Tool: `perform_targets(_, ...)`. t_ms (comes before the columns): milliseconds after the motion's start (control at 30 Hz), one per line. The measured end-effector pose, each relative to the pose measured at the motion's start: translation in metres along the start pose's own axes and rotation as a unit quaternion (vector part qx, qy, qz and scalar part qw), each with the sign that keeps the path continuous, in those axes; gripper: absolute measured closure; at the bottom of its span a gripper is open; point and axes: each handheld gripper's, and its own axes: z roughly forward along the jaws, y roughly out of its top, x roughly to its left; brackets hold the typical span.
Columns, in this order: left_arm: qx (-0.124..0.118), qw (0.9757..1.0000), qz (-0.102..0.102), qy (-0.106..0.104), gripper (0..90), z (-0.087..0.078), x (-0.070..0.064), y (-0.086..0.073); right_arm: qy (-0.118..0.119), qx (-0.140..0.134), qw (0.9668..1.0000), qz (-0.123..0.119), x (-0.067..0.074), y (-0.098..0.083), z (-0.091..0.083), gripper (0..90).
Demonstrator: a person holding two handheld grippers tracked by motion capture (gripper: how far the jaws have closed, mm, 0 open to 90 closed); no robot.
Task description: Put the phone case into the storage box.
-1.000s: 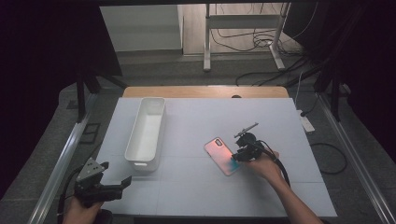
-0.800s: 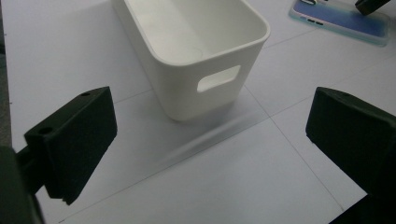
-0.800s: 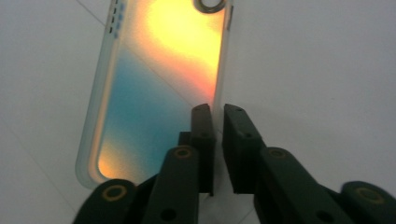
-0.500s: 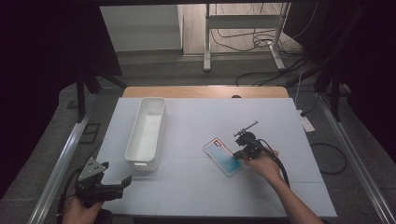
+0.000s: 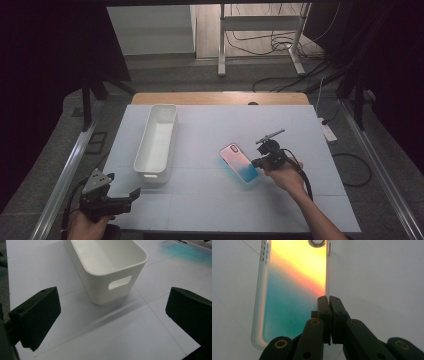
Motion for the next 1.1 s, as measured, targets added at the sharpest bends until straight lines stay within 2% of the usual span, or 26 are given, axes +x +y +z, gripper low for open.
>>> perform_targets(200, 0.002, 1.0000, 0.003, 0.003, 0.0, 0.000, -0.001, 0.000, 0.000, -0.026, 0.9996, -0.006, 0.003, -0.002, -0.012, 88.0)
perform_targets(400, 0.003, 0.9999, 0.009, 0.003, 0.0, 0.001, -0.002, 0.001, 0.000, -0.039, 0.9992, -0.009, 0.006, -0.003, -0.020, 88.0)
perform_targets(500, 0.005, 1.0000, 0.005, 0.003, 0.0, 0.001, -0.002, 0.002, -0.004, -0.044, 0.9990, -0.009, 0.008, -0.003, -0.025, 88.0)
perform_targets(600, -0.005, 0.9999, -0.008, -0.009, 0.0, 0.000, -0.001, 0.003, -0.006, -0.049, 0.9987, -0.012, 0.010, -0.004, -0.029, 88.0)
perform_targets(700, -0.009, 0.9999, -0.006, -0.012, 0.0, 0.000, -0.002, 0.007, -0.003, -0.056, 0.9983, -0.016, 0.013, -0.005, -0.033, 88.0)
perform_targets(833, -0.010, 0.9995, -0.008, -0.030, 0.0, 0.002, -0.004, 0.011, 0.000, -0.068, 0.9975, -0.020, 0.018, -0.006, -0.040, 88.0)
perform_targets(933, -0.008, 0.9994, -0.007, -0.034, 0.0, 0.003, -0.005, 0.013, -0.002, -0.073, 0.9971, -0.022, 0.020, -0.006, -0.042, 88.0)
perform_targets(1100, -0.005, 0.9985, -0.009, -0.053, 0.0, 0.008, -0.010, 0.023, -0.009, -0.092, 0.9955, -0.023, 0.022, -0.009, -0.051, 88.0)
